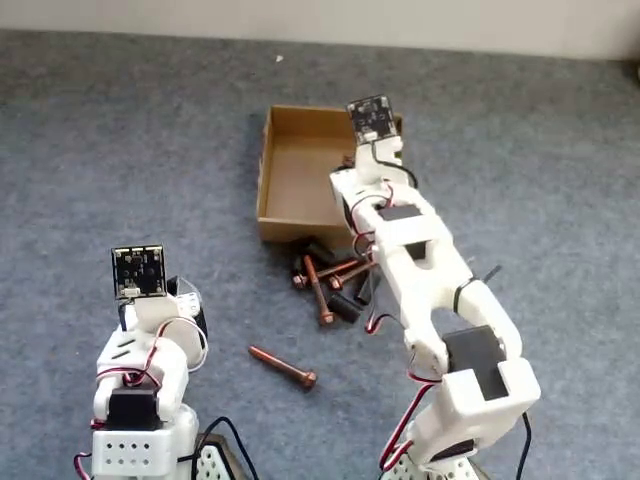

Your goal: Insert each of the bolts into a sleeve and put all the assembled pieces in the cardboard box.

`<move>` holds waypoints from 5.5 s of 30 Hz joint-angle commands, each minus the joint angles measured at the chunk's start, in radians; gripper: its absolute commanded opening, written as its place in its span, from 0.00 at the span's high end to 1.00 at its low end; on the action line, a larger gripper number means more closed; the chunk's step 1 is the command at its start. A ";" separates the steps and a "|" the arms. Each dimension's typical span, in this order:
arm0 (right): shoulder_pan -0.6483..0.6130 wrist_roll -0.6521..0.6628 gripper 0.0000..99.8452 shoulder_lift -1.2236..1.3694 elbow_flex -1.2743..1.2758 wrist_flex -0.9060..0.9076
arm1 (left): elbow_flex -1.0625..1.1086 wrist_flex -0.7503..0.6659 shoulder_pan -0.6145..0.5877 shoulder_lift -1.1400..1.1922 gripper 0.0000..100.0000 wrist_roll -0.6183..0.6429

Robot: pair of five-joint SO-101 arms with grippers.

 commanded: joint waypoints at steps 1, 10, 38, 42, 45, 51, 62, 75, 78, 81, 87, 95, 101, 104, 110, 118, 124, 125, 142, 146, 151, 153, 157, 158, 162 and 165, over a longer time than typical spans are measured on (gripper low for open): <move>0.010 -0.011 0.91 -0.030 -0.127 0.128 | 0.019 -0.025 -0.007 -0.002 0.99 -0.014; 0.008 -0.169 0.91 -0.176 -0.286 0.541 | 0.019 -0.025 -0.007 -0.002 0.99 -0.014; -0.288 0.048 0.86 -0.349 0.001 0.914 | 0.019 -0.025 -0.007 -0.002 0.99 -0.014; -0.288 0.127 0.86 -0.351 0.041 0.974 | 0.019 -0.023 -0.007 -0.002 0.99 -0.015; -0.278 0.158 0.86 -0.349 0.051 0.986 | 0.019 -0.023 -0.007 -0.002 0.99 -0.015; -0.259 0.247 0.86 -0.334 0.110 0.977 | 0.019 -0.023 -0.008 -0.002 0.99 -0.015; -0.245 0.256 0.86 -0.088 0.117 0.886 | 0.019 -0.023 -0.008 -0.002 0.99 -0.015; -0.232 0.256 0.99 -0.061 0.116 0.872 | 0.019 -0.023 -0.008 -0.002 0.99 -0.015; -0.232 0.256 0.99 -0.074 0.114 0.877 | 0.019 -0.023 -0.008 -0.002 0.99 -0.015; -0.229 0.250 0.99 -0.133 0.116 0.878 | 0.019 -0.023 -0.008 -0.002 0.99 -0.015; -0.229 0.115 0.86 -0.174 0.116 0.872 | 0.019 -0.023 -0.008 -0.002 0.99 -0.015; -0.229 0.143 0.84 -0.173 0.122 0.789 | 0.019 -0.023 -0.008 -0.002 0.99 -0.015; -0.229 0.141 0.84 -0.166 0.127 0.740 | 0.019 -0.023 -0.008 -0.002 0.99 -0.015; -0.229 0.140 0.84 -0.116 0.127 0.742 | 0.019 -0.023 -0.008 -0.002 0.99 -0.015; -0.216 0.138 0.95 -0.050 0.117 0.794 | 0.019 -0.023 -0.008 -0.002 0.99 -0.015; -0.214 0.084 1.00 -0.255 0.116 0.814 | 0.019 -0.023 -0.008 -0.002 0.99 -0.015; -0.214 -0.083 1.00 -0.562 0.197 0.855 | 0.019 -0.023 -0.008 -0.002 0.99 -0.015; -0.213 -0.109 1.00 -0.611 0.220 0.851 | 0.019 -0.023 -0.008 -0.002 0.99 -0.017; -0.018 -0.427 1.00 -1.167 0.662 0.533 | -0.039 -0.023 -0.008 -0.002 0.99 -0.560; 0.018 -0.428 1.00 -1.208 0.699 0.486 | -0.136 -0.018 -0.001 -0.001 0.99 -0.586; 0.090 -0.428 1.00 -1.193 0.704 0.438 | -0.292 0.092 0.054 0.001 0.99 -0.661; 0.133 -0.428 1.00 -1.193 0.697 0.438 | -0.334 0.140 0.104 0.001 0.99 -0.683; 0.205 -0.471 1.00 -1.193 0.694 0.438 | -0.383 0.212 0.200 0.035 0.99 -0.703; 0.222 -0.499 1.00 -1.193 0.694 0.438 | -0.392 0.224 0.220 0.064 0.97 -0.723; 0.266 -0.537 0.99 -1.188 0.694 0.438 | -0.430 0.232 0.302 0.255 0.93 -0.793; 0.291 -0.539 0.99 -1.188 0.694 0.438 | -0.487 0.230 0.369 0.427 0.92 -0.856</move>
